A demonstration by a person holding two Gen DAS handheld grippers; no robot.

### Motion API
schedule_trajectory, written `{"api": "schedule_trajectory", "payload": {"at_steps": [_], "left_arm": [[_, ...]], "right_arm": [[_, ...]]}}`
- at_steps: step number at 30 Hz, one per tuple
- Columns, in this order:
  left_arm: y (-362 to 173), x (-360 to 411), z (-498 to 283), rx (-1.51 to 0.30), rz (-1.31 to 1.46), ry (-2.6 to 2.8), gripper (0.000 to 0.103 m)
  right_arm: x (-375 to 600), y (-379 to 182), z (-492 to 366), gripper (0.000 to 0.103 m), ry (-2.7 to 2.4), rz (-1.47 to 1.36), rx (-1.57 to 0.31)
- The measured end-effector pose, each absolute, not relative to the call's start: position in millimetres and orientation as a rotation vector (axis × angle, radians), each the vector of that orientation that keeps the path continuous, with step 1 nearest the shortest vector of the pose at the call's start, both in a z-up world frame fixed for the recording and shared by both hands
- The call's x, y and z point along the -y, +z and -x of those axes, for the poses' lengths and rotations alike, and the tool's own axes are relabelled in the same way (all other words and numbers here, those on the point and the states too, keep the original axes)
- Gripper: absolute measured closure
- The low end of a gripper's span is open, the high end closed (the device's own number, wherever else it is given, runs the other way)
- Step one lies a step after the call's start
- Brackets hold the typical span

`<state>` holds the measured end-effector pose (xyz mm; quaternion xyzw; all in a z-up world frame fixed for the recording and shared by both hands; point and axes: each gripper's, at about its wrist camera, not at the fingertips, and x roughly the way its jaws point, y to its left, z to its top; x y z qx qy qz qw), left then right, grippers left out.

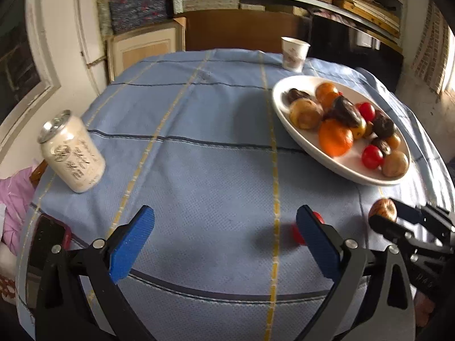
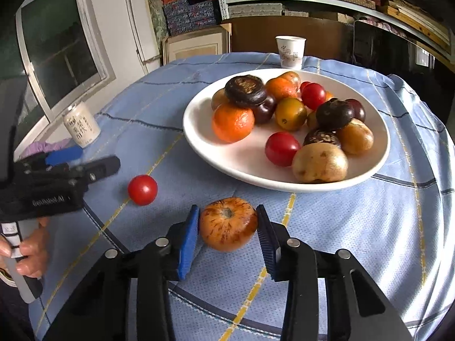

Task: Organize fruits
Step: 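Grasp the orange striped fruit with the right tool while the left tool grasps a red tomato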

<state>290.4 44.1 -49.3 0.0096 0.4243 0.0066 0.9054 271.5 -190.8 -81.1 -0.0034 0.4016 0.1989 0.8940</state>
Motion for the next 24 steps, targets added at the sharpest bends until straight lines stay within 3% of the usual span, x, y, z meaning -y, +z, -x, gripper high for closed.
{"api": "schedule_trajectory", "payload": {"at_steps": [6,11,16,24], "left_arm": [[-53.2,-15.1,-283.5,-0.861,-0.089,-0.114,0.006],[-59.5,4.5,-280.0,-0.853,-0.154,-0.177,0.032],[-67.9,6.0,-286.3,-0.885,-0.135,-0.21,0.048],[-75.0,7.3,-292.5,-0.907,-0.124,-0.213,0.059]], "right_arm": [[204.8,-74.2,-264.4,0.063,0.425,-0.057,-0.82],[212.0,-71.1,-257.5,0.063,0.424,-0.077,-0.81],[218.7,-68.6,-255.7,0.063,0.418,-0.1,-0.805],[222.2,-67.4,-255.6,0.063,0.415,-0.113,-0.802]]}}
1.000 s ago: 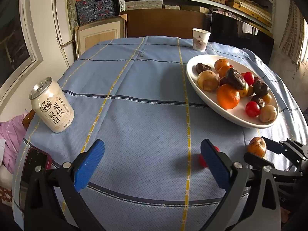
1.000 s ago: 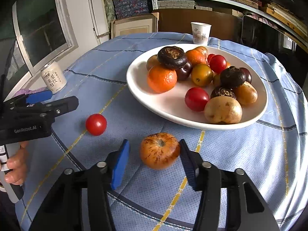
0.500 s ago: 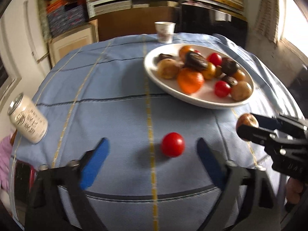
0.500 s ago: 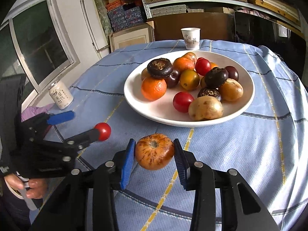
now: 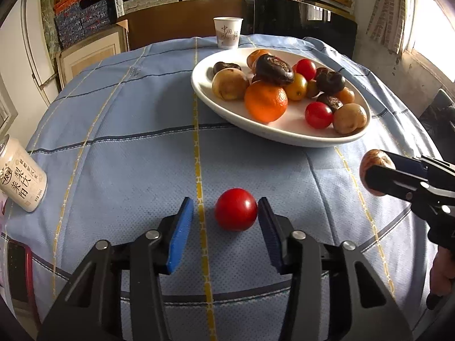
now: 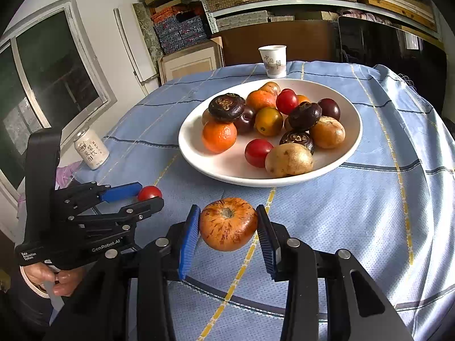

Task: Organize fruits
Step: 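Grasp the orange striped fruit with the right tool while the left tool grasps a red tomato, then carry both fruits over the plate and open both tools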

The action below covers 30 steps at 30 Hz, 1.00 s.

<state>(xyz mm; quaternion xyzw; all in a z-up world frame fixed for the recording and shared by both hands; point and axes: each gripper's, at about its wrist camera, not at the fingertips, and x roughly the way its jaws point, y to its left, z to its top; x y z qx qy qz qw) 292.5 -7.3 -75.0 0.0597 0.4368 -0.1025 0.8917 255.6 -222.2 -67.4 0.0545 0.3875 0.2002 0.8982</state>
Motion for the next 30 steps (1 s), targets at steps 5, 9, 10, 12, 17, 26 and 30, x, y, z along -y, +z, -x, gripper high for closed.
{"api": "schedule_trajectory", "payload": {"at_steps": [5,9,10,12,17,26,30], "left_arm": [[-76.2,13.1,-292.1,-0.907,-0.145,-0.227,0.069],[-77.3,16.9,-291.5,-0.903,-0.162,-0.228,0.072],[-77.0,17.6,-290.9,-0.901,-0.165,-0.228,0.073],[-76.8,18.7,-290.1,-0.897,-0.173,-0.228,0.074],[-76.4,19.3,-289.5,-0.895,-0.171,-0.232,0.075],[-65.0,16.8,-282.3,-0.869,-0.134,-0.236,0.075],[-52.3,18.8,-274.8,-0.841,-0.114,-0.257,0.075]], "right_arm": [[222.7,-67.7,-255.8,0.063,0.415,-0.115,-0.802],[223.2,-68.3,-256.1,0.063,0.411,-0.113,-0.801],[224.0,-67.7,-256.2,0.063,0.411,-0.115,-0.801],[224.4,-67.4,-256.1,0.063,0.411,-0.114,-0.8],[225.2,-67.2,-255.4,0.063,0.408,-0.115,-0.799],[225.7,-63.6,-252.6,0.063,0.419,-0.115,-0.777],[228.2,-57.0,-249.7,0.063,0.436,-0.134,-0.76]]}}
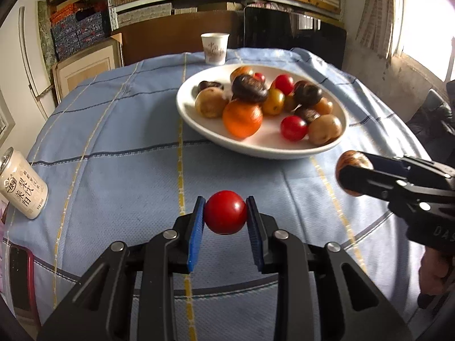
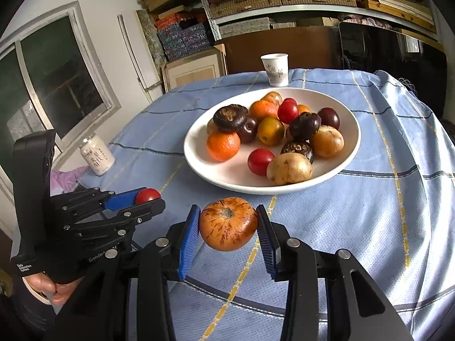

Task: Organize fruits
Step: 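Carry both fruits over the plate and open both tools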

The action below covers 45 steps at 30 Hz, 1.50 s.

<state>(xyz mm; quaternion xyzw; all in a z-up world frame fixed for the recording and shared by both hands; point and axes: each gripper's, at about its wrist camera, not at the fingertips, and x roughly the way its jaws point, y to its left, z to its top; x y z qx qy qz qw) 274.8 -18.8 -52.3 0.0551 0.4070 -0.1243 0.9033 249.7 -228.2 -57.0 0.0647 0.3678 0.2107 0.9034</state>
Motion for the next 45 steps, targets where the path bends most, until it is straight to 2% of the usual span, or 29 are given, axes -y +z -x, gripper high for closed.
{"api": "schedule_trajectory", "payload": {"at_steps": [8,16,24,30,31,32,34,45], "left_arm": [[-18.6,24.0,-284.3,-0.778,-0.139,-0.249,0.075],[17.0,32.7,-361.8,-0.773,-0.084,-0.231,0.075],[7.9,49.4,-449.3,-0.816,-0.06,-0.189,0.075],[-15.4,61.7,-486.0,-0.867,-0.085,-0.156,0.073],[-17.0,61.7,-488.3,-0.868,-0.09,-0.143,0.059],[-16.9,61.2,-489.4,-0.863,-0.093,-0.13,0.039],[-12.6,56.7,-486.0,-0.827,-0.083,-0.099,0.024],[15.9,10.3,-440.2,-0.776,0.043,-0.085,0.015]], "right_arm": [[239.3,-26.6,-259.8,0.063,0.443,-0.129,-0.707],[258.0,11.1,-313.7,0.063,0.378,-0.165,-0.616],[271.4,-7.5,-370.0,0.063,0.317,-0.237,-0.652],[273.9,-21.7,-389.5,0.063,0.305,-0.254,-0.677],[273.6,-21.7,-390.8,0.063,0.305,-0.255,-0.678],[273.7,-22.4,-393.5,0.063,0.306,-0.257,-0.679],[273.1,-23.5,-397.3,0.063,0.306,-0.257,-0.68],[255.3,-29.2,-412.3,0.063,0.316,-0.229,-0.693]]}}
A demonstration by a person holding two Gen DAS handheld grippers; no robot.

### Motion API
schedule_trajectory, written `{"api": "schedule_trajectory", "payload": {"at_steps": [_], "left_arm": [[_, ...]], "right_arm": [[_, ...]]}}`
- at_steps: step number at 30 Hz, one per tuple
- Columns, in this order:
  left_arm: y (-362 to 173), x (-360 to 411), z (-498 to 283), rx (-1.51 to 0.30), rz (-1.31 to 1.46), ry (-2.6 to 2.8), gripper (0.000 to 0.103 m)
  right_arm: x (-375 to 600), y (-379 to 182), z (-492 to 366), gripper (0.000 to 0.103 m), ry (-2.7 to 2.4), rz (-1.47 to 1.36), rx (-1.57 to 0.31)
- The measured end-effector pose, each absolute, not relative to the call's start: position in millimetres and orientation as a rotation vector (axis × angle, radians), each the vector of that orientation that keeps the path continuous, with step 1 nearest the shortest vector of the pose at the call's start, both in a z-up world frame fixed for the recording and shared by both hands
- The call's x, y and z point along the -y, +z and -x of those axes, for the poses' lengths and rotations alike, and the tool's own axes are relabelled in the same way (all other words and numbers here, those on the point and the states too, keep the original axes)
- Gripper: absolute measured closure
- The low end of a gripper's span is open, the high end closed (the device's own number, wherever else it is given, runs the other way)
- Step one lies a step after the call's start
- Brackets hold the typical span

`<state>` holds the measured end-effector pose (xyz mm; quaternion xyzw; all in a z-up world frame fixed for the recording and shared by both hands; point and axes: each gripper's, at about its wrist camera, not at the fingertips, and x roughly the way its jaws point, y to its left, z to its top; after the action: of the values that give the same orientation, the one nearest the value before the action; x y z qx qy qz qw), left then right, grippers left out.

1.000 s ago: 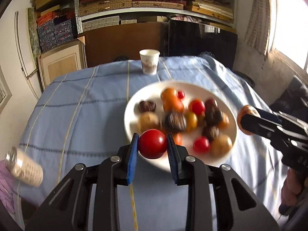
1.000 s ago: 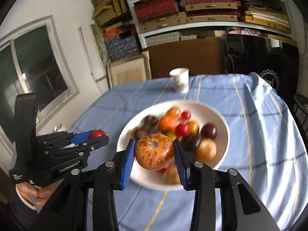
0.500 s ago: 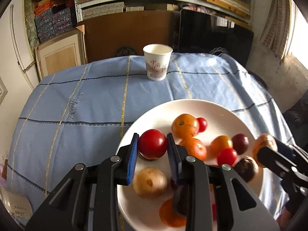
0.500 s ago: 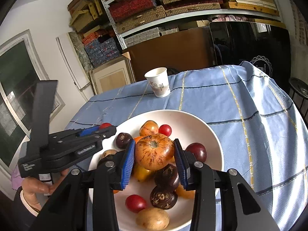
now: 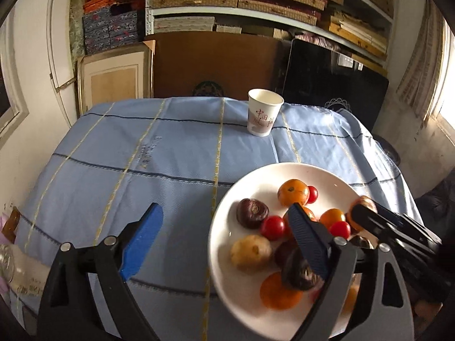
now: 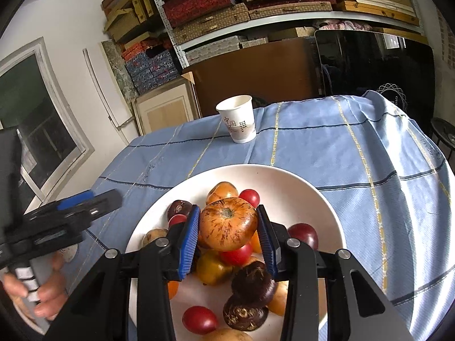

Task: Organize fruits

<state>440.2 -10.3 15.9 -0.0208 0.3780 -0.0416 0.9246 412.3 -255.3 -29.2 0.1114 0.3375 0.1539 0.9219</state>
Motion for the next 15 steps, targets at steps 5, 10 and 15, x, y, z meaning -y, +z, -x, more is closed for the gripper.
{"api": "schedule_trajectory", "payload": {"at_steps": [5,10,15], "left_arm": [[21.4,5.9,-419.8,-0.76,0.038,-0.085,0.015],[22.6,5.1,-407.3,-0.758,0.027,-0.081,0.014],[26.7,5.8,-393.0,-0.755,0.029,-0.074,0.014]], "right_arm": [[243.5,-30.9,-424.4,0.063,0.326,-0.212,-0.705],[236.9,-29.9,-424.1,0.057,0.326,-0.201,-0.713],[240.3,-18.1,-402.3,0.041,0.325,-0.191,-0.691]]}}
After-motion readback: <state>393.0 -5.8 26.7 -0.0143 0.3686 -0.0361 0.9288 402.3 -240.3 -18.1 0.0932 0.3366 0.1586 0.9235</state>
